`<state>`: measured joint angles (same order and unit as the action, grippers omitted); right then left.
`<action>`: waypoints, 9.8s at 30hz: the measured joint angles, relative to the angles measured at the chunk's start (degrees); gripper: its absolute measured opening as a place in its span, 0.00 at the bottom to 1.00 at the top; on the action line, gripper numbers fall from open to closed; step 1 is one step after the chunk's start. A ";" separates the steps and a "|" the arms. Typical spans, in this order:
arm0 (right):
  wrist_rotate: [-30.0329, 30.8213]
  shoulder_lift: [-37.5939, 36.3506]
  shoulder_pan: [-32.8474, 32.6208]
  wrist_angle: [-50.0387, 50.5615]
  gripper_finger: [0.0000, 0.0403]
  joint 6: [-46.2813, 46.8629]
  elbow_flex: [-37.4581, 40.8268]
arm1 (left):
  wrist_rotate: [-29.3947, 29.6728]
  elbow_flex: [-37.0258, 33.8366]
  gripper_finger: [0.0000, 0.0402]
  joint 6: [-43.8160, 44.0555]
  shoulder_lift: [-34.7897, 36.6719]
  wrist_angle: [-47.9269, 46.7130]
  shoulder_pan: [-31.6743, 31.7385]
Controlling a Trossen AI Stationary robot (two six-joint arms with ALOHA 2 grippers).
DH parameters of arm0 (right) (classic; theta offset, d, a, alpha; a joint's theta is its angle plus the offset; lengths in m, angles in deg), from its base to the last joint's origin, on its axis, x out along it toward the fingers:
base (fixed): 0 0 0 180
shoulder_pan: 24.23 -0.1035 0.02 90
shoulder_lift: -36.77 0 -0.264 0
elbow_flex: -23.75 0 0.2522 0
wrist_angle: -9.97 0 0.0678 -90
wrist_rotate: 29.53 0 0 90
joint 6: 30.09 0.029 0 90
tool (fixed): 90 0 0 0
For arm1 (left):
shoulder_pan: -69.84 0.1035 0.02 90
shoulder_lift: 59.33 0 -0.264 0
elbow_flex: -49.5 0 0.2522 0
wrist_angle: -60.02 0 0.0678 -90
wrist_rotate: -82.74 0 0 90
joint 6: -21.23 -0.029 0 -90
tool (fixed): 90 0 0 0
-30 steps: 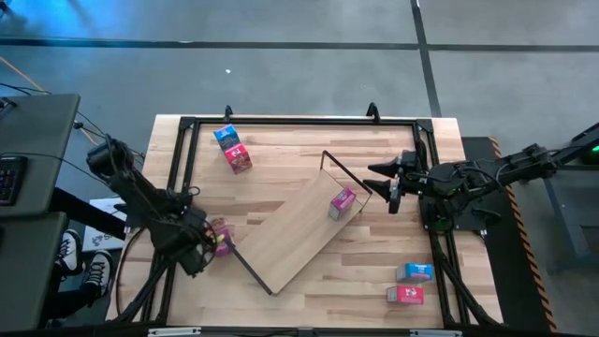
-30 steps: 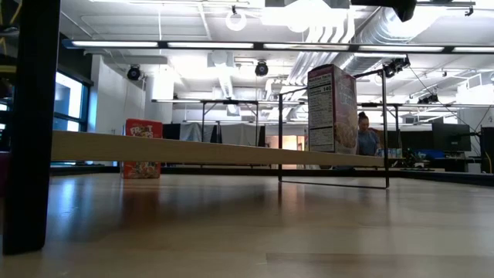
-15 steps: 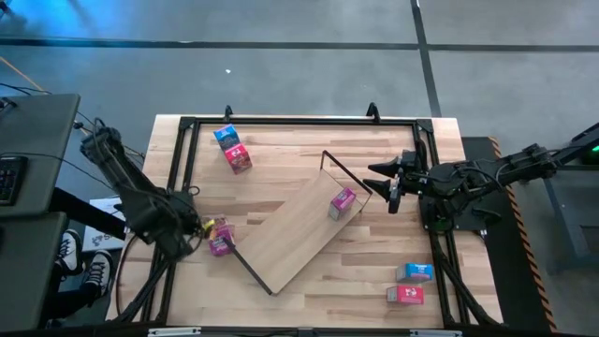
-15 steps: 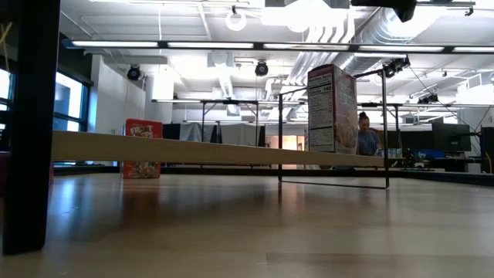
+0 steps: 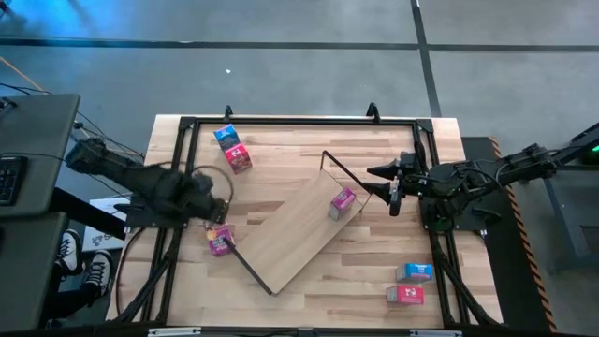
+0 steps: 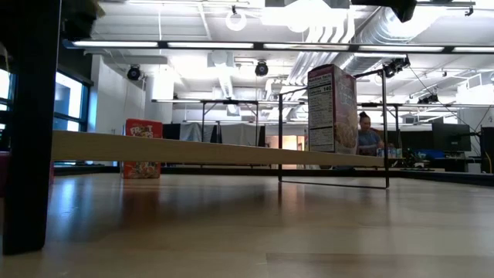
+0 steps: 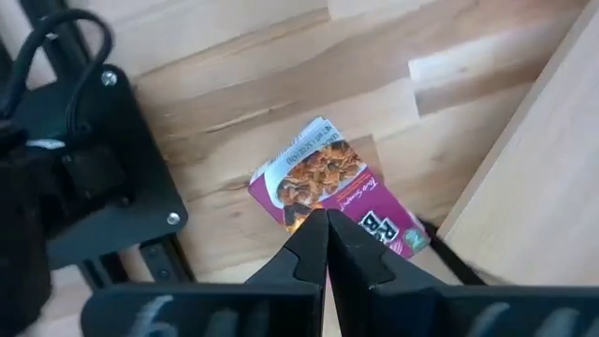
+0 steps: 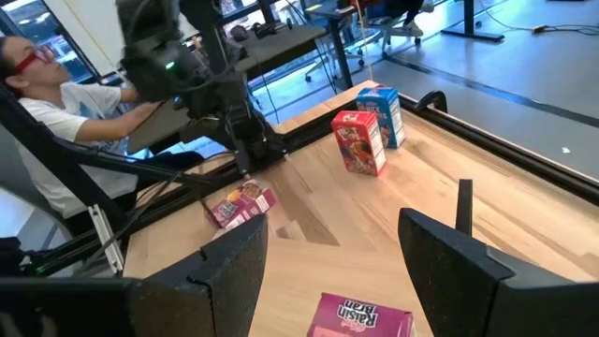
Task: Stack cereal on shelf
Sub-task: Put the purple cereal box on the shelf aligned with the other purple cereal box
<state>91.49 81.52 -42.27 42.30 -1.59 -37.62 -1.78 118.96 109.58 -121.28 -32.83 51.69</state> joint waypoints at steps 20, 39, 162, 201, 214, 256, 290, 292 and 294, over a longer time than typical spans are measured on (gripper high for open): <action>-0.75 0.02 0.01 2.64 0.58 1.21 0.00 | -21.75 -18.59 0.00 -15.14 -1.00 27.94 11.91; -0.57 0.02 0.00 3.37 0.58 1.96 0.00 | -16.82 -20.03 0.00 -11.03 -7.66 28.43 6.73; -41.53 79.38 20.09 -13.49 0.00 -6.29 -40.61 | 19.05 -34.67 0.00 -18.51 -0.05 67.08 24.17; -24.35 83.62 17.68 -22.04 0.00 1.83 -40.68 | 16.33 -34.65 0.00 -27.08 0.24 68.47 20.56; -27.09 83.52 18.45 -25.16 0.00 3.16 -40.68 | 17.40 -34.42 0.00 -31.04 3.54 66.34 16.55; -31.96 83.14 16.31 -15.46 0.00 2.48 -40.92 | 20.33 -32.10 0.00 -33.13 -9.22 63.47 19.62; -18.70 83.58 19.01 -18.64 0.00 13.89 -40.81 | 20.58 -32.39 0.00 -28.63 -9.27 67.24 19.62; -20.04 83.50 19.32 -18.55 0.00 13.55 -40.81 | 20.54 -32.35 0.00 -28.85 -9.27 67.09 19.62; -20.76 82.43 19.74 -15.67 0.00 11.45 -40.80 | 20.06 -32.34 0.00 -28.84 -9.25 67.25 19.61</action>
<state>70.73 163.95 -22.53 26.63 9.87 -78.42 18.28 86.62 80.74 -130.53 34.42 71.30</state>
